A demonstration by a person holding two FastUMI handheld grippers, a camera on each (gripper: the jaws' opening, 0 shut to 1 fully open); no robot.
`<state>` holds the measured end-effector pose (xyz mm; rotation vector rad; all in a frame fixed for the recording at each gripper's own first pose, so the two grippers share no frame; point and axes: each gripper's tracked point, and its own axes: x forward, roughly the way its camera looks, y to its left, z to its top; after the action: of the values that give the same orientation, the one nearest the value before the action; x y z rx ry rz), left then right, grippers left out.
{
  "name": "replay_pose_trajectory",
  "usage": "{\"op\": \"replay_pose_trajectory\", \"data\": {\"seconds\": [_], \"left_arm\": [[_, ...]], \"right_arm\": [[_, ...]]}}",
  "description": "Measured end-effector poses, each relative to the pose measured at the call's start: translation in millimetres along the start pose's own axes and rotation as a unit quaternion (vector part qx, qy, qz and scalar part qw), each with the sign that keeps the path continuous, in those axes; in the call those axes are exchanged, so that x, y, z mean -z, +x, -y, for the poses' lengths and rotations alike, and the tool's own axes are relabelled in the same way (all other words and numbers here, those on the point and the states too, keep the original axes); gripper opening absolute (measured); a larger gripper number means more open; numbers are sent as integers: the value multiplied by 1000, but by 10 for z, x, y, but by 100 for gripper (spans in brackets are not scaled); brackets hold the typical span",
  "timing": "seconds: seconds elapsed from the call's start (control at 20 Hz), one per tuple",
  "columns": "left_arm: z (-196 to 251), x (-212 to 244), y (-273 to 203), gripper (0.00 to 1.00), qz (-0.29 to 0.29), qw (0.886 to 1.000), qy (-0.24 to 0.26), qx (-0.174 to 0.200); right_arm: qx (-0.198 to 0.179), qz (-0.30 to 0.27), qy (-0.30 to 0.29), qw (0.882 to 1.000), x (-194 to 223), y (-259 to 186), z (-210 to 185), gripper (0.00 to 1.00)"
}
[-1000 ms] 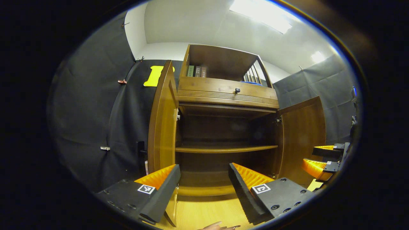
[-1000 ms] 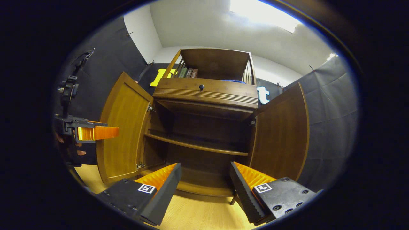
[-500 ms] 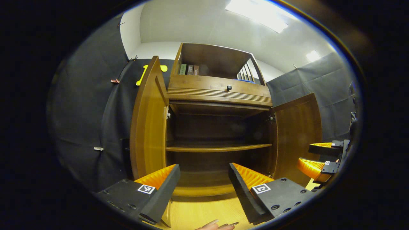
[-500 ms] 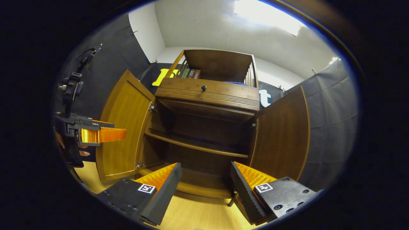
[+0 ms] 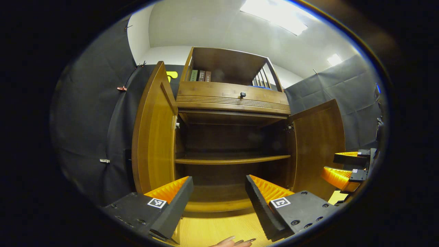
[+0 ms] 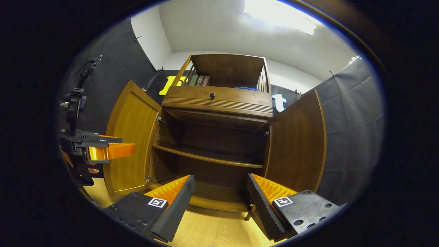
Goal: Open the right door of the double-door shoe cabinet with the right hand, and open the left door with the left hand.
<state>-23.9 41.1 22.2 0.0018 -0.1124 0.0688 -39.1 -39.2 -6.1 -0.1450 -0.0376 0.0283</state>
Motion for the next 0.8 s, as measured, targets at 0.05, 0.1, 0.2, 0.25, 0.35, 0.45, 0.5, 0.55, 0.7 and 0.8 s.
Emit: {"op": "replay_pose_trajectory", "data": {"seconds": [0.05,0.1,0.2,0.25,0.35,0.45,0.5,0.55,0.7,0.8], "left_arm": [[0,-13,-3,94,2,1000,0,-1],[8,-21,-3,94,5,1000,0,-2],[10,-16,-4,96,6,1000,1,-4],[17,-12,8,94,6,1000,3,-4],[40,-2,21,92,6,1000,5,-4],[53,7,28,92,5,1000,3,-5],[76,6,32,94,6,1000,2,-1],[91,-1,40,92,7,1000,3,1],[92,-22,55,94,12,1000,4,1],[98,-20,62,94,14,1000,4,2]], "right_arm": [[2,1,-1,1000,-7,-7,16,96],[3,1,-1,1000,-9,-10,28,95],[3,0,1,1000,-9,-27,33,97],[2,0,3,1000,-5,-27,45,97],[4,-1,4,1000,23,-23,21,95],[6,-2,3,1000,25,-23,43,96],[6,-1,4,1000,25,-26,45,96],[6,-1,5,1000,30,-30,46,96],[4,-1,4,1000,24,-17,41,97],[4,0,2,1000,23,-8,39,97]]}}
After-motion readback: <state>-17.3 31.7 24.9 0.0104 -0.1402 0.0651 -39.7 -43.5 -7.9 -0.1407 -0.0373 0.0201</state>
